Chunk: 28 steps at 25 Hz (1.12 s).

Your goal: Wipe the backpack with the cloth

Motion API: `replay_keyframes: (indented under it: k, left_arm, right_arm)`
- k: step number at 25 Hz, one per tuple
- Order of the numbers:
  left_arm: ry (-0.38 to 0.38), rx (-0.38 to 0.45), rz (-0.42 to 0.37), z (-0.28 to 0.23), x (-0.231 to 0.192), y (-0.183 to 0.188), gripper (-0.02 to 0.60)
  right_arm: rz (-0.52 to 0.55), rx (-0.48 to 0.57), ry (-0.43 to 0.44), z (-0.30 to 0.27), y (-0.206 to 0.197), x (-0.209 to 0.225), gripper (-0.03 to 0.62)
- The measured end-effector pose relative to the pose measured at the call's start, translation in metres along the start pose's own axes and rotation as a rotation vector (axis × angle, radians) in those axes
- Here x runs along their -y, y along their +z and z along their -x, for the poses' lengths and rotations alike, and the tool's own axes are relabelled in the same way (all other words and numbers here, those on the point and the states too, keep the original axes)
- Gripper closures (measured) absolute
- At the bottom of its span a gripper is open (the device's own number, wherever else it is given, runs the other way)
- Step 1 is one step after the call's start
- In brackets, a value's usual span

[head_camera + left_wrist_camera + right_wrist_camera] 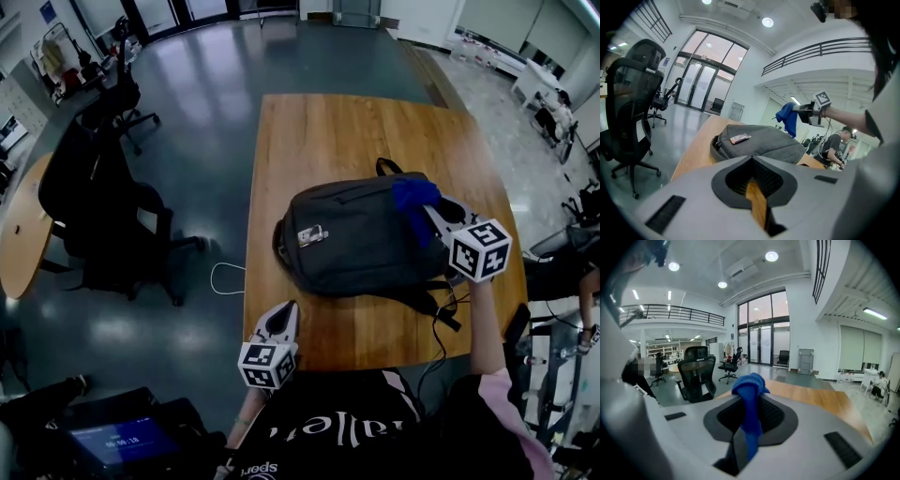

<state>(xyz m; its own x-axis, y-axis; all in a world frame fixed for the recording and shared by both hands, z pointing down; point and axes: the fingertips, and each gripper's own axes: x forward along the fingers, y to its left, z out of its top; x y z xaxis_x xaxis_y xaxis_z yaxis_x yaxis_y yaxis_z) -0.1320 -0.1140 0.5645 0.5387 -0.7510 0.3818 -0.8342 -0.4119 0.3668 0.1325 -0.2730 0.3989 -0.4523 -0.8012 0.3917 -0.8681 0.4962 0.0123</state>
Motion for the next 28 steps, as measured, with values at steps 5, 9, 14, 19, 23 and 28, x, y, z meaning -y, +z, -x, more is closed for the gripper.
replay_keyframes:
  k: [5, 9, 14, 19, 23, 28]
  left_arm:
    - [0.017, 0.016, 0.007, 0.002, -0.009, -0.001, 0.583]
    - [0.017, 0.024, 0.000, 0.004, -0.009, 0.004, 0.583]
    - [0.005, 0.042, -0.011, 0.007, -0.002, 0.013, 0.583]
    - [-0.004, 0.052, -0.030, 0.002, -0.006, 0.021, 0.583]
    - [-0.005, 0.059, -0.028, 0.001, -0.008, 0.027, 0.583]
    - [-0.011, 0.060, -0.015, -0.006, -0.012, 0.029, 0.583]
  right_arm:
    - [-0.054, -0.063, -0.026, -0.063, 0.000, 0.051, 0.540]
    - [0.003, -0.178, -0.091, -0.096, -0.017, 0.080, 0.540]
    - [0.000, -0.239, -0.086, -0.106, -0.035, 0.083, 0.539]
    - [-0.040, -0.209, -0.060, -0.086, -0.047, 0.071, 0.539]
    - [-0.079, -0.150, -0.014, -0.042, -0.063, 0.045, 0.539]
    - [-0.171, -0.082, 0.011, 0.014, -0.091, 0.004, 0.539]
